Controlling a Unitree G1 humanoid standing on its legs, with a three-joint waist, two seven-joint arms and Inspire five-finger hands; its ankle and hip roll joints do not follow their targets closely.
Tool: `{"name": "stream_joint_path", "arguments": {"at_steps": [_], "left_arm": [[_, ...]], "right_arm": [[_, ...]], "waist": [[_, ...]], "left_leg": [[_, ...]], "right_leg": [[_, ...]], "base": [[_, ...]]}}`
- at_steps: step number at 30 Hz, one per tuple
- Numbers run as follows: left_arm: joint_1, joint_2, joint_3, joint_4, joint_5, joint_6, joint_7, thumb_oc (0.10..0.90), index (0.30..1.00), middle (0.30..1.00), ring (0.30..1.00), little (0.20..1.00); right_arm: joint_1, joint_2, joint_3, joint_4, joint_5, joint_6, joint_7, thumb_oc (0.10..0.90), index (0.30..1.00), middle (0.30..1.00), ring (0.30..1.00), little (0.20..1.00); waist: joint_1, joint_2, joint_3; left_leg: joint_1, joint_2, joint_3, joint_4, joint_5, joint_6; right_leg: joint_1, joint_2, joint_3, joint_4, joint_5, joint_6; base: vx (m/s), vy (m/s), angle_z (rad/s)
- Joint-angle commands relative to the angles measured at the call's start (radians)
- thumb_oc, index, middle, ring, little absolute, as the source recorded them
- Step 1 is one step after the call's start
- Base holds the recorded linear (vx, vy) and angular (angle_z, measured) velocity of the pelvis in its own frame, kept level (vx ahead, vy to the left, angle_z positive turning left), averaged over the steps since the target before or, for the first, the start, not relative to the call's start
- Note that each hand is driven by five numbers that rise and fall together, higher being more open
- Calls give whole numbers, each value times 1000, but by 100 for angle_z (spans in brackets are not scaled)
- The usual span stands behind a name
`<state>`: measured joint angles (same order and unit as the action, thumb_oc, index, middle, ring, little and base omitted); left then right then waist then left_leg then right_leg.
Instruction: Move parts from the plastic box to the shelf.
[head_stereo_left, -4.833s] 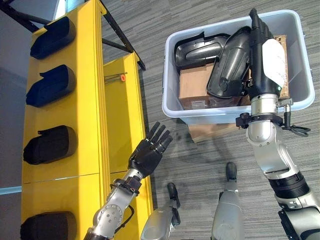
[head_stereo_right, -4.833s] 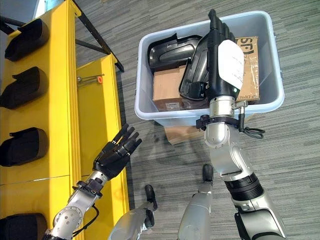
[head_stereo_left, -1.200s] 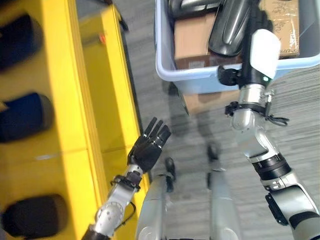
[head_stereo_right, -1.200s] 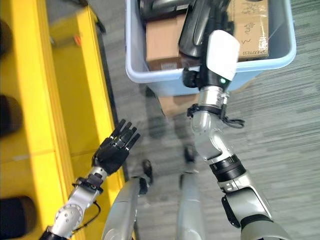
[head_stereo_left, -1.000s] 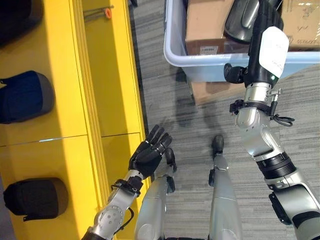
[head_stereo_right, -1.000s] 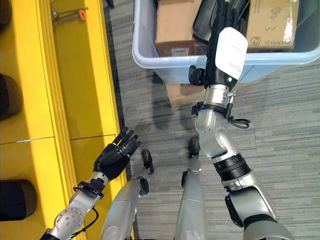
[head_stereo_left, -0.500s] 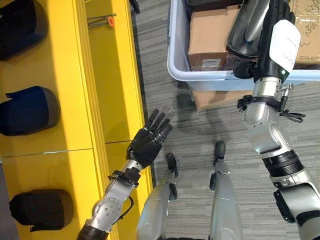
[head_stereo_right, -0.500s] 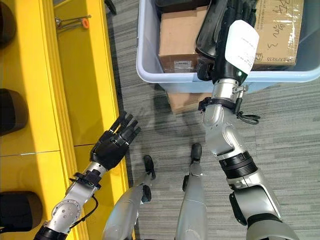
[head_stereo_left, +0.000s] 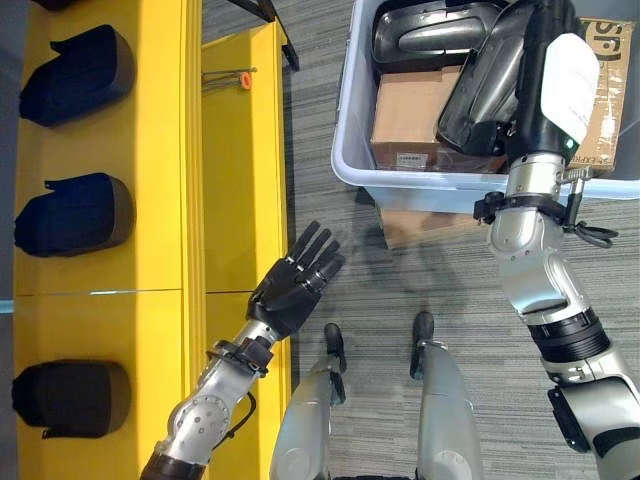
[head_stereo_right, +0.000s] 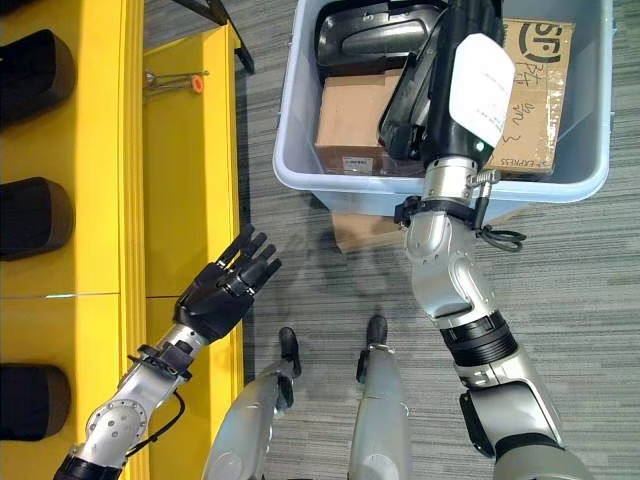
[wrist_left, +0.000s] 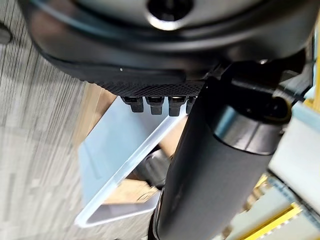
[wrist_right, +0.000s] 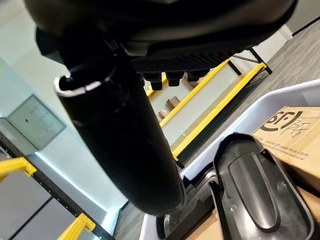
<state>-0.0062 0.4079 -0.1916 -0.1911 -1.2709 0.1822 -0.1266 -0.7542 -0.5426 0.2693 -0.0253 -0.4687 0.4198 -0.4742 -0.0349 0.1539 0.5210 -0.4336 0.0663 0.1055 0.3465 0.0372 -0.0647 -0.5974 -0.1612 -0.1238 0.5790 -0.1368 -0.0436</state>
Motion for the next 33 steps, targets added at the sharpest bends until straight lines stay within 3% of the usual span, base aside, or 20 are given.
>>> {"name": "stream_joint_path", "arguments": {"at_steps": [1,3,4,7,12,16,25,30,33], "left_arm": [[-5,-41,4,-121,10,-55,-99,900,1000,1000,1000,1000],[3,-40,-4,-115,15,-61,-113,900,1000,1000,1000,1000],[20,-39,-11,-95,17,-77,-139,900,1000,1000,1000,1000],[23,-33,-8,-72,1,-108,-149,900,1000,1000,1000,1000],[7,-37,-29,-37,7,-140,-166,900,1000,1000,1000,1000],[-10,-57,-48,-24,18,-151,-157,900,1000,1000,1000,1000],[-15,-76,-44,-43,6,-146,-130,900,1000,1000,1000,1000],[1,-88,-17,-51,-24,-140,-102,900,1000,1000,1000,1000],[5,-88,-9,-56,-34,-141,-92,900,1000,1000,1000,1000]], "right_arm": [[-150,-45,16,-87,-72,-18,-81,900,1000,1000,1000,1000],[-151,-42,23,-77,-74,-17,-93,900,1000,1000,1000,1000],[-149,-35,35,-46,-75,-39,-106,900,1000,1000,1000,1000],[-145,-31,47,-34,-65,-68,-107,900,1000,1000,1000,1000],[-128,-28,57,-32,-38,-59,-148,900,1000,1000,1000,1000],[-117,-23,44,-51,-60,-53,-134,900,1000,1000,1000,1000],[-128,-40,36,-90,-78,-64,-75,900,1000,1000,1000,1000],[-142,-46,45,-104,-99,-103,-29,900,1000,1000,1000,1000],[-146,-50,48,-130,-100,-107,-19,900,1000,1000,1000,1000]], "waist": [[38,78,-1],[54,81,-1],[71,72,-1],[81,54,-1],[80,60,-1],[73,66,-1],[61,88,-1],[79,97,-1],[82,96,-1]], "left_leg": [[19,0,-10,-212,121,-20],[-27,18,-32,-250,199,-43],[-100,32,-70,-277,240,-51],[-90,31,-73,-296,178,-33],[-78,10,-70,-276,146,-18],[-62,-28,-75,-284,126,-2],[-25,-52,-59,-306,107,13],[-6,-58,-13,-287,80,25],[-13,-69,-20,-265,69,29]], "right_leg": [[59,81,59,-82,-26,45],[76,96,69,-78,-47,35],[88,113,91,-46,-82,19],[58,109,93,20,-111,25],[18,115,78,56,-118,20],[19,112,85,17,-96,23],[41,95,102,-75,-50,33],[53,49,57,-94,-37,45],[50,47,61,-94,-35,45]], "base": [[113,88,-26],[169,68,-49],[200,111,-56],[134,170,-90],[50,106,-60],[34,106,-19],[38,109,-2],[115,155,-14],[121,61,-37]]}}
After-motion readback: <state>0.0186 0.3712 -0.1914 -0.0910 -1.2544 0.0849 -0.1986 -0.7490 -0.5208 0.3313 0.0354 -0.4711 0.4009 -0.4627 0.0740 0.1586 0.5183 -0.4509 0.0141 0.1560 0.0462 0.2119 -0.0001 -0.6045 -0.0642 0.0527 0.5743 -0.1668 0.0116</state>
